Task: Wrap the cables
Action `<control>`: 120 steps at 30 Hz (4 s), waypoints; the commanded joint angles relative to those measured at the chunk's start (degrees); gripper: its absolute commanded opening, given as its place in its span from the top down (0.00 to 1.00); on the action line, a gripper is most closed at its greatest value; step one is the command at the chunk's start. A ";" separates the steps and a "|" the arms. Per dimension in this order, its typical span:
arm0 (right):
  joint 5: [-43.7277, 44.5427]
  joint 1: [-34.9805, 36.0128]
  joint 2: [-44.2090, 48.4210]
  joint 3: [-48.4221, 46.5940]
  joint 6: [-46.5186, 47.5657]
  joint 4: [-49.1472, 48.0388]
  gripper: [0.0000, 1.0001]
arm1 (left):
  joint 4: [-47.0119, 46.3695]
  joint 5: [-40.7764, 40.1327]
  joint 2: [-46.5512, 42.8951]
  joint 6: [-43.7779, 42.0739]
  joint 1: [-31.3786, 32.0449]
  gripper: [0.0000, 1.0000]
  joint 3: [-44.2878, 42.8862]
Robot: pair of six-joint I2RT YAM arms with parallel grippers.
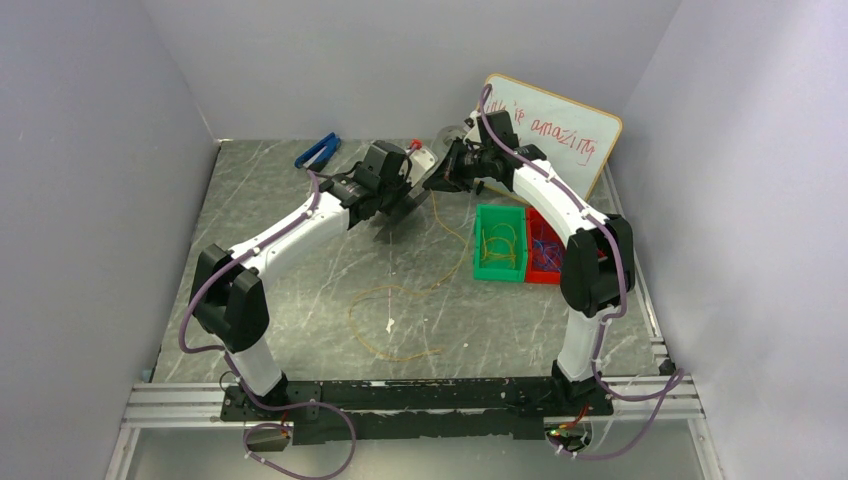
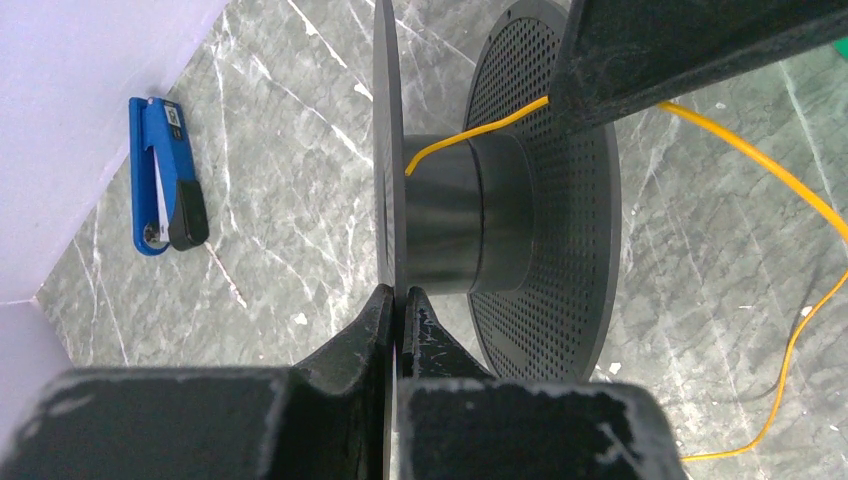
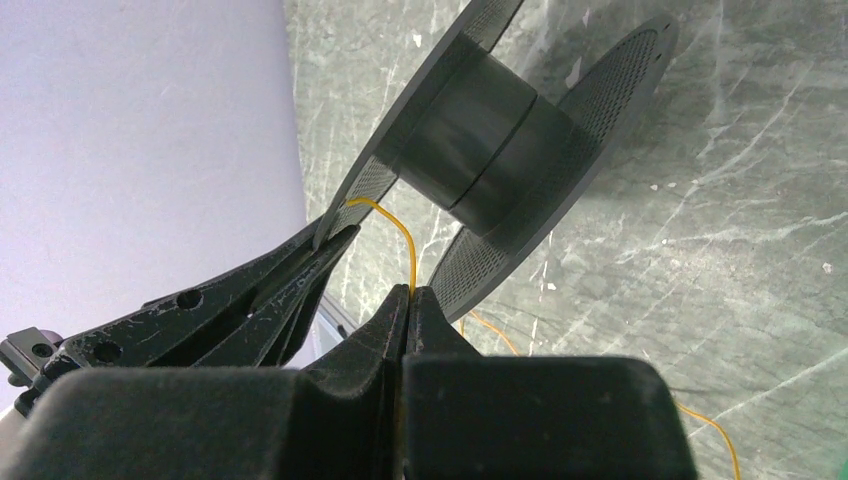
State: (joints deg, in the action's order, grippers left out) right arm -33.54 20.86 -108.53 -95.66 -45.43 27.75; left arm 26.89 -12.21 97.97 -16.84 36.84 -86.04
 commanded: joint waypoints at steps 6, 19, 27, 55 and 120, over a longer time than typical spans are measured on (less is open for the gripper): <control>-0.91 -0.39 1.01 -1.93 0.15 -1.32 1.00 | 0.00 4.17 -1.95 1.22 0.70 0.97 0.26; -1.11 -0.98 2.11 -1.79 0.25 -1.39 1.00 | 0.09 4.21 -1.73 1.35 0.69 0.97 0.01; -1.60 -1.00 1.59 -1.85 -0.05 -1.81 1.00 | 0.34 4.70 -1.50 1.54 0.75 0.97 -0.24; -5.63 -0.75 -0.15 -1.22 -2.82 -5.76 1.00 | 0.99 5.60 -0.88 2.09 0.72 0.97 -0.89; -16.42 -3.51 -1.05 8.45 -18.64 -31.21 1.00 | 1.58 7.55 0.73 4.10 0.24 0.97 -1.31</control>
State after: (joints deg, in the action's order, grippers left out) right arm -49.21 17.65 -109.51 -86.91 -63.48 -0.19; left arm 27.24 -10.35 97.97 -15.55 36.69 -86.17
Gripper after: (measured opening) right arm 0.013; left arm 0.058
